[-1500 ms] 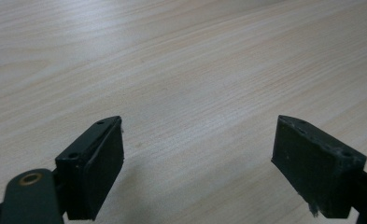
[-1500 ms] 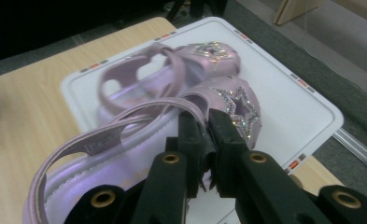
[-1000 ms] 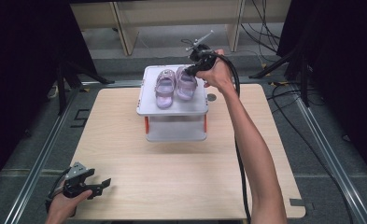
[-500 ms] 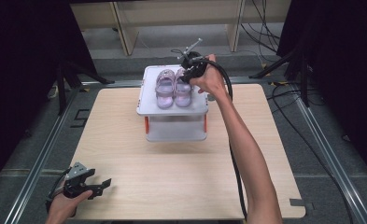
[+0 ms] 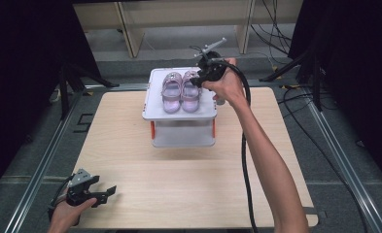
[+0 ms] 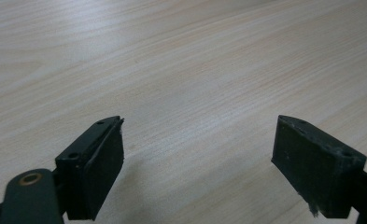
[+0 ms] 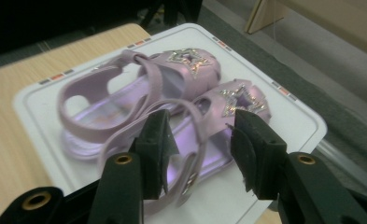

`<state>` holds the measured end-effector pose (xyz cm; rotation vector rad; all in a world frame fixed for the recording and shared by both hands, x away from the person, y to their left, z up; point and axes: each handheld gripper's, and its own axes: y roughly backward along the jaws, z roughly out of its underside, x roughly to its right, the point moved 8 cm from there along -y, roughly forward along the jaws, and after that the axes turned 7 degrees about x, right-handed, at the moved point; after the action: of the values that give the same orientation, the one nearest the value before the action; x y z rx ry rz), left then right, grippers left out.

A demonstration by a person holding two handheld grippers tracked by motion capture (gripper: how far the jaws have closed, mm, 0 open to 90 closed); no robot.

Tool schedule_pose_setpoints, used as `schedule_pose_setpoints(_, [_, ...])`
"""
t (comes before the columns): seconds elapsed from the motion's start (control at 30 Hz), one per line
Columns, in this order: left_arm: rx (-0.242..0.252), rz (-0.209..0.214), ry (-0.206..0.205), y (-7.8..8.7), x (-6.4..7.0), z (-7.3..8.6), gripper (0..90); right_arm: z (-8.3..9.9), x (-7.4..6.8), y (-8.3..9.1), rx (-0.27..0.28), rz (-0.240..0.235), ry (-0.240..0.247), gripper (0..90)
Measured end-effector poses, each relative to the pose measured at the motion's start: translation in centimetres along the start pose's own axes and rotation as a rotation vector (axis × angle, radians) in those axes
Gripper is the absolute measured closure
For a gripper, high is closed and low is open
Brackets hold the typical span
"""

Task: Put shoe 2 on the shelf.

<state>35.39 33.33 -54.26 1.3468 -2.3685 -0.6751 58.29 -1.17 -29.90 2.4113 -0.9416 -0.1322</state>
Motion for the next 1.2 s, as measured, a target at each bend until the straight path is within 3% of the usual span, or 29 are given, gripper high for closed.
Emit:
schedule_pose_setpoints(0.07, [0.011,0.001,0.021,0.0,0.3,-0.1,16.1,0.6,-0.6,0.7,0.011,-0.027,-0.028,56.3])
schedule_pose_setpoints(0.13, [0.012,0.001,0.02,0.0,0.3,-0.1,16.1,1.1,-1.3,1.5,0.034,-0.037,-0.035,56.4])
schedule_pose_setpoints(0.2, [0.002,-0.002,0.003,0.0,0.0,0.0,16.1,1.4,-2.4,2.4,0.069,-0.081,-0.055,56.4])
schedule_pose_setpoints(0.23, [0.014,0.002,0.021,0.0,0.1,-0.1,16.1,1.6,-2.8,2.7,0.093,-0.105,-0.034,56.4])
schedule_pose_setpoints(0.3, [0.014,-0.001,0.027,0.0,0.1,-0.1,16.1,2.3,-3.8,3.7,0.091,-0.126,-0.047,56.4])
schedule_pose_setpoints(0.47, [0.011,0.001,0.017,-0.1,0.3,-0.1,16.1,4.2,-6.4,5.1,0.106,-0.167,-0.02,56.4])
schedule_pose_setpoints(0.53, [-0.002,-0.006,-0.004,-0.1,0.1,0.0,16.1,5.2,-7.5,5.4,0.108,-0.182,-0.008,56.4])
schedule_pose_setpoints(0.57, [0.008,0.003,0.012,-0.2,0.3,-0.1,16.1,5.6,-8.1,5.6,0.103,-0.182,0.0,56.4])
schedule_pose_setpoints(0.7, [0.004,-0.006,0.01,-0.1,0.2,-0.1,16.1,7.6,-10.1,5.7,0.09,-0.222,0.003,56.4])
schedule_pose_setpoints(0.73, [0.001,-0.009,0.001,-0.1,0.1,0.0,16.1,8.1,-10.6,5.7,0.085,-0.222,-0.014,56.4])
schedule_pose_setpoints(0.77, [0.012,0.003,0.004,-0.1,0.2,-0.2,16.1,8.5,-10.8,5.7,0.09,-0.227,0.009,56.4])
schedule_pose_setpoints(0.9, [0.006,-0.002,0.012,-0.2,0.1,-0.1,16.1,10.5,-12.1,5.3,0.09,-0.219,-0.007,56.3])
schedule_pose_setpoints(0.93, [-0.004,-0.009,0.0,-0.2,0.0,0.0,16.1,10.9,-12.3,5.1,0.098,-0.219,0.016,56.0])
schedule_pose_setpoints(1.0, [-0.003,-0.009,0.011,-0.3,0.1,0.0,16.1,12.1,-13.1,4.8,0.088,-0.228,-0.021,55.2])
schedule_pose_setpoints(1.03, [-0.006,0.003,-0.004,-0.3,0.1,0.0,16.1,12.6,-13.4,4.5,0.097,-0.235,-0.02,54.7])
schedule_pose_setpoints(1.07, [0.001,-0.001,0.012,-0.3,0.3,-0.1,16.1,13.1,-13.6,4.3,0.096,-0.239,-0.024,54.2])
schedule_pose_setpoints(1.1, [0.0,-0.002,-0.015,-0.4,0.1,-0.1,16.1,13.6,-13.8,4.0,0.101,-0.233,-0.028,53.8])
schedule_pose_setpoints(1.2, [0.006,-0.002,0.014,-0.3,0.4,-0.2,16.0,15.2,-14.5,3.2,0.075,-0.24,-0.046,49.4])
